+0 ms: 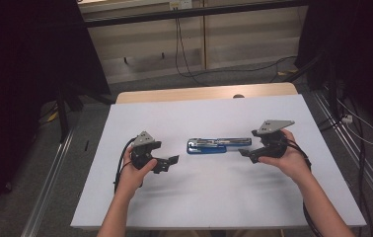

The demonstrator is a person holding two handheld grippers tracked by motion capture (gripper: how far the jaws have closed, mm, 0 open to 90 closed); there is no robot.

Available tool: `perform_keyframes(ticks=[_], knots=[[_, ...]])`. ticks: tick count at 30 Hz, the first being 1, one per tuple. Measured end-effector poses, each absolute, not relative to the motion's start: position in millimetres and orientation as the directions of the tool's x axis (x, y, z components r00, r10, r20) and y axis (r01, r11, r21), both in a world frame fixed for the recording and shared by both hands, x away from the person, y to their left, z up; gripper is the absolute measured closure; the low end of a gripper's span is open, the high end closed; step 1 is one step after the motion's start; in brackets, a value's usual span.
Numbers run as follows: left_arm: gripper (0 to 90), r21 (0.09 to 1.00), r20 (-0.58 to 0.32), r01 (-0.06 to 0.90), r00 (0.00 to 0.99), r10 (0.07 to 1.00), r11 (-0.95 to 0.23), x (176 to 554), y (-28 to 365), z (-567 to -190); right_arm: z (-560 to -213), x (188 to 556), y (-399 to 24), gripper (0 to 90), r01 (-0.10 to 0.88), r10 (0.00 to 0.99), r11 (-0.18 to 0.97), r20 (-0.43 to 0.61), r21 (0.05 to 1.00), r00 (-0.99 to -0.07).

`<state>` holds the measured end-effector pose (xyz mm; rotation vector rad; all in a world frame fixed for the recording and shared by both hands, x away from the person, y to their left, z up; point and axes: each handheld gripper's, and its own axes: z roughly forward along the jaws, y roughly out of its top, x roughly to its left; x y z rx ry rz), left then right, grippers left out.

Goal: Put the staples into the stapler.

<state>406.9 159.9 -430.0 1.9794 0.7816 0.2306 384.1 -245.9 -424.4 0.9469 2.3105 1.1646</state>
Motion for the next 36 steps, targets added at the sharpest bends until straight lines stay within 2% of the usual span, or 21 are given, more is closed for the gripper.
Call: perform_keyframes(ticks=[7,15,17,20,23,30,32,34,36], knots=[[7.5,0.842,-0.157,0.426,0.781,0.605,-0.331,407,155,-430,-422,371,-257,16.4,0.405,0.755,0.373,-0.019,0.835,-0.655],[7.5,0.843,-0.154,0.425,0.779,0.608,-0.331,411,151,-432,-424,364,-265,18.6,0.420,0.777,0.366,-0.024,0.831,-0.629],[7.5,0.847,-0.189,0.439,0.774,0.604,-0.298,412,150,-432,-425,362,-267,21.3,0.426,0.783,0.368,-0.028,0.826,-0.621],[7.4,0.849,-0.184,0.431,0.783,0.594,-0.306,413,147,-431,-427,360,-271,30.7,0.435,0.787,0.358,-0.016,0.826,-0.617],[8.7,0.853,-0.182,0.427,0.783,0.595,-0.300,415,144,-431,-429,359,-275,46.0,0.450,0.795,0.341,0.003,0.825,-0.606],[28.4,0.854,-0.164,0.420,0.778,0.606,-0.308,420,139,-436,-436,359,-279,78.4,0.479,0.809,0.338,0.010,0.810,-0.588],[36.1,0.855,-0.157,0.414,0.782,0.604,-0.313,420,137,-436,-438,359,-280,85.4,0.487,0.815,0.330,0.016,0.808,-0.579],[45.3,0.856,-0.150,0.406,0.789,0.596,-0.322,420,134,-436,-441,360,-281,89.0,0.489,0.817,0.329,0.016,0.808,-0.577],[50.7,0.853,-0.145,0.402,0.794,0.591,-0.331,421,131,-437,-443,362,-282,90.0,0.498,0.824,0.322,0.020,0.805,-0.566]])
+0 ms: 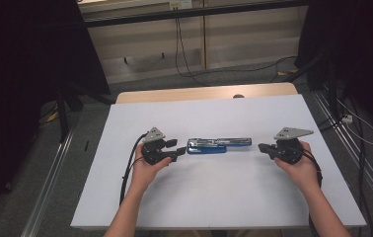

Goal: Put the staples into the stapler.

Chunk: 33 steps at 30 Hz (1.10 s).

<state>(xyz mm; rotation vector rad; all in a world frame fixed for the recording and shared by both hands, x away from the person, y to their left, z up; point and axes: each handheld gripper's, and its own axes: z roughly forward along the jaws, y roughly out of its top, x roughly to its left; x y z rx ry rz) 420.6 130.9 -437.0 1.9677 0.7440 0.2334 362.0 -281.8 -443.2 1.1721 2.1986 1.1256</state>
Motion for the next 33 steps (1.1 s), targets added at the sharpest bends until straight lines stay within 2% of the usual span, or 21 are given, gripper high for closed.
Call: perform_keyframes(ticks=[9,15,33], knots=[[76.0,0.831,-0.155,0.418,0.807,0.570,-0.367,425,121,-447,-452,372,-272,90.0,0.508,0.819,0.354,0.003,0.786,-0.574],[89.4,0.828,-0.146,0.420,0.802,0.579,-0.373,429,119,-451,-453,375,-270,90.0,0.510,0.819,0.354,0.004,0.784,-0.574],[90.0,0.822,-0.136,0.413,0.811,0.569,-0.392,438,102,-461,-457,380,-267,90.0,0.522,0.811,0.364,0.013,0.771,-0.585]])
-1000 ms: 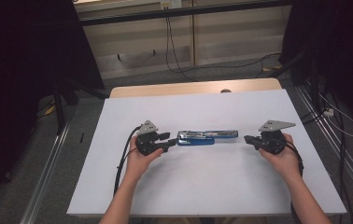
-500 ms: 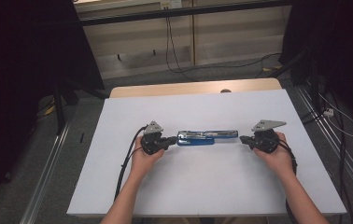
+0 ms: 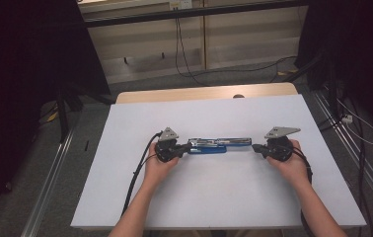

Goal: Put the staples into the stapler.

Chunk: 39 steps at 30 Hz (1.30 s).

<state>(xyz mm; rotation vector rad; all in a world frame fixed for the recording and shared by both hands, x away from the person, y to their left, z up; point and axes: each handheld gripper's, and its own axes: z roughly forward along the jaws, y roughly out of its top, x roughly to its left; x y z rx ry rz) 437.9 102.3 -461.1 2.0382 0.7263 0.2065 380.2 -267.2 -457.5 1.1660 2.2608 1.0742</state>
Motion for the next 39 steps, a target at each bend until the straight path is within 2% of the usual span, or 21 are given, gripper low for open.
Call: perform_keyframes(ticks=[13,39], knots=[[90.0,0.827,-0.106,0.385,0.823,0.558,-0.411,437.3,100.1,-462.5,-457.2,382.0,-263.8,90.0,0.525,0.808,0.373,0.011,0.765,-0.590],[90.0,0.833,-0.114,0.386,0.821,0.560,-0.396,437.3,98.2,-464.1,-458.0,383.9,-260.4,90.0,0.520,0.801,0.369,0.020,0.770,-0.598]])
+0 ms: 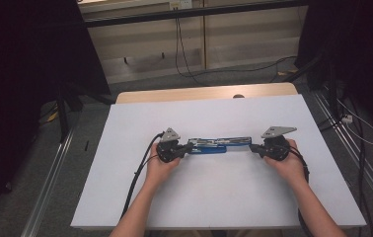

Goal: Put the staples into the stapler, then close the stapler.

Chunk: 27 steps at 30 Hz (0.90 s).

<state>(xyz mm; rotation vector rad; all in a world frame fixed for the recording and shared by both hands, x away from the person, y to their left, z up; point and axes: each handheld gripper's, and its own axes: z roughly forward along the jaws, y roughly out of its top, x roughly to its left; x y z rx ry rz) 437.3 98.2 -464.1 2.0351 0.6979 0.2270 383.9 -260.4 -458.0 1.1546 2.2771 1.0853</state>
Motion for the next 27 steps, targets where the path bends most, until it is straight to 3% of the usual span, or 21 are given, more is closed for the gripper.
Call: perform_keyframes(ticks=[27], knots=[[90.0,0.833,-0.133,0.397,0.820,0.557,-0.386,438.0,97.9,-464.6,-457.2,385.9,-258.1,90.0,0.514,0.798,0.363,0.025,0.777,-0.602]])
